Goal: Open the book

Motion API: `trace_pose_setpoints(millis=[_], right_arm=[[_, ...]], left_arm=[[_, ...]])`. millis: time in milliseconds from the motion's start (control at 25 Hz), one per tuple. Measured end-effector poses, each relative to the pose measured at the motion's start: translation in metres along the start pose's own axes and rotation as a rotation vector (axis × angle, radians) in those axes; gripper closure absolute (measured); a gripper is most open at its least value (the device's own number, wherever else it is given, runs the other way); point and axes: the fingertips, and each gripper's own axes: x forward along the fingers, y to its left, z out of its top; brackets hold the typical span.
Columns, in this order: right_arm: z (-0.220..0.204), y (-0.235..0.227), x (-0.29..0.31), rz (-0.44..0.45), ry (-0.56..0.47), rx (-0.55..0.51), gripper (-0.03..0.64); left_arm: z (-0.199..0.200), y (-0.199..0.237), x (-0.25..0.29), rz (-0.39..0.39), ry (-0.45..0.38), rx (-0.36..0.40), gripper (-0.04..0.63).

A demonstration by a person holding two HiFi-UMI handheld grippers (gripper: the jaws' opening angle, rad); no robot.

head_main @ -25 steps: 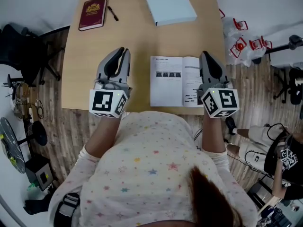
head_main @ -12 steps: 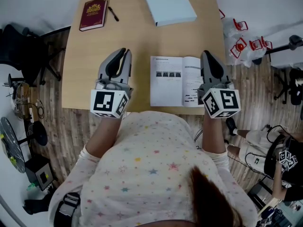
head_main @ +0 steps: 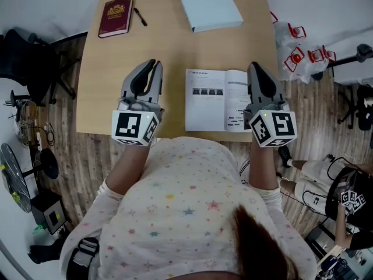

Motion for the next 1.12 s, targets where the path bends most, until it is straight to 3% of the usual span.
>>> trace_pose_setpoints(millis=[1120], right_arm=[[0.0022, -0.0003, 0.0005, -0.010, 0.004, -0.011, 0.617]], left_arm=[[-0.0003, -0.0012, 0.0038, -0.017, 0.001, 0.000, 0.549]])
